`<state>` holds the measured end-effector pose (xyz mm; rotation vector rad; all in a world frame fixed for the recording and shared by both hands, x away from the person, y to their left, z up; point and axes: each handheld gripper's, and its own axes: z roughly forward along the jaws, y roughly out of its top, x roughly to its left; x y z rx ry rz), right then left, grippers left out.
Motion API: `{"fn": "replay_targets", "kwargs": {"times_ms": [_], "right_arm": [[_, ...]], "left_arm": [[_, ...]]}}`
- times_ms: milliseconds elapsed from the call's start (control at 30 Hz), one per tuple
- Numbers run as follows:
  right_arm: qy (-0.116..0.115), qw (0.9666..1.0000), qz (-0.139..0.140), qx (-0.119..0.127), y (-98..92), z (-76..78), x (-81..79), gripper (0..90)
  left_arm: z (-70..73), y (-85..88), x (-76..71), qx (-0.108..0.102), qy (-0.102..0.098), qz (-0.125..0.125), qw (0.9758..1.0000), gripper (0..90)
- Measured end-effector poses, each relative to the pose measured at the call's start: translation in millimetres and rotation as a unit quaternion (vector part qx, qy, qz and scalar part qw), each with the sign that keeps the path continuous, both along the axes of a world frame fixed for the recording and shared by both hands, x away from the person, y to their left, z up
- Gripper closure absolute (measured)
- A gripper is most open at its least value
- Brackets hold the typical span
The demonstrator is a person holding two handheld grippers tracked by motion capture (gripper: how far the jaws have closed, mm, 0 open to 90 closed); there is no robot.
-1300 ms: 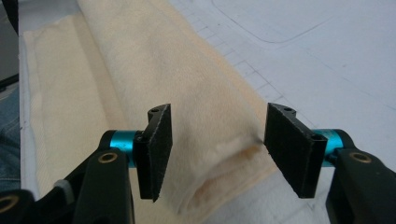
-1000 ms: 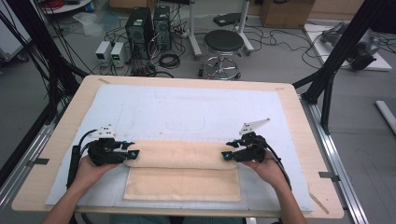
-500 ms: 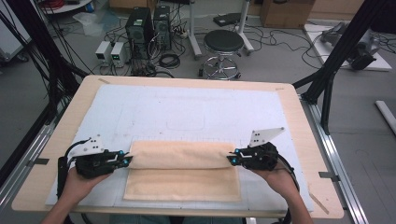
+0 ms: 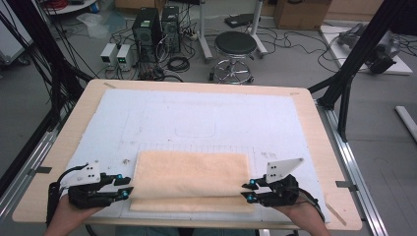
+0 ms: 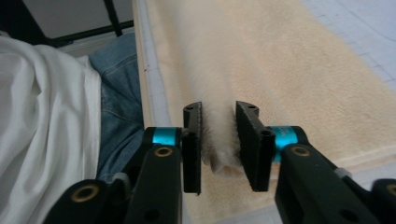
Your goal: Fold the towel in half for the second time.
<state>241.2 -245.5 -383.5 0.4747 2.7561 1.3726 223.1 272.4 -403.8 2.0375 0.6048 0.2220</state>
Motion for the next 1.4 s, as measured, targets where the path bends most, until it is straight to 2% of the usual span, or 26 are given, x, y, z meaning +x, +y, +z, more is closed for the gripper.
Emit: {"fn": "replay_targets", "kwargs": {"times_ms": [67,167,200,400,500,633,733,833,900,1033,1133,1233,1267,1333,1400], "right_arm": [[0.000,0.9999,-0.012,0.003,-2.9,0.8,3.5,68.3],[-0.005,0.9994,-0.033,0.009,-3.9,0.6,13.4,66.2],[0.000,0.9994,-0.034,0.007,-3.2,0.6,16.2,65.7],[-0.009,0.9981,-0.056,-0.026,2.6,-8.1,36.3,60.5],[-0.009,0.9962,-0.083,-0.026,2.8,-13.5,50.4,55.1],[-0.014,0.9930,-0.114,-0.029,3.9,-17.2,71.1,49.1],[-0.012,0.9907,-0.133,-0.026,5.6,-19.1,85.8,45.0],[-0.008,0.9885,-0.148,-0.029,8.9,-22.8,97.2,40.2],[-0.003,0.9882,-0.150,-0.029,9.9,-27.8,104.0,38.8],[0.018,0.9879,-0.147,-0.047,12.4,-39.9,113.2,36.5],[0.034,0.9882,-0.140,-0.052,13.8,-45.6,116.4,37.6],[0.051,0.9888,-0.130,-0.053,14.2,-48.0,117.2,44.1],[0.054,0.9898,-0.122,-0.049,14.4,-49.2,116.5,46.6],[0.059,0.9897,-0.121,-0.047,14.4,-51.3,115.6,50.4],[0.065,0.9900,-0.120,-0.036,12.3,-53.4,116.0,54.4]], "left_arm": [[-1.7,-0.1,3.6,0.003,0.006,0.008,0.9999,54.1],[-3.0,-3.3,11.5,0.004,0.007,0.014,0.9999,53.4],[-3.1,-5.0,14.7,0.007,0.006,0.018,0.9998,52.9],[-4.7,-14.4,40.0,0.010,0.003,0.043,0.9990,49.7],[-7.0,-18.1,55.7,0.017,0.006,0.056,0.9983,46.7],[-9.1,-23.2,75.3,0.013,0.008,0.077,0.9969,42.7],[-12.5,-24.4,86.5,0.009,0.010,0.095,0.9954,40.0],[-17.5,-26.6,95.5,0.019,0.019,0.105,0.9941,37.1],[-21.0,-27.3,99.9,0.026,0.022,0.106,0.9938,37.1],[-28.7,-26.7,107.3,0.036,0.040,0.107,0.9928,37.1],[-32.3,-25.3,111.7,0.030,0.058,0.110,0.9918,36.2],[-36.0,-25.2,114.8,0.028,0.076,0.102,0.9915,36.5],[-36.8,-25.4,115.2,0.027,0.080,0.099,0.9916,39.1],[-38.3,-26.6,115.6,0.023,0.090,0.092,0.9915,43.7],[-38.7,-26.3,116.2,0.019,0.098,0.094,0.9906,46.6]]}}
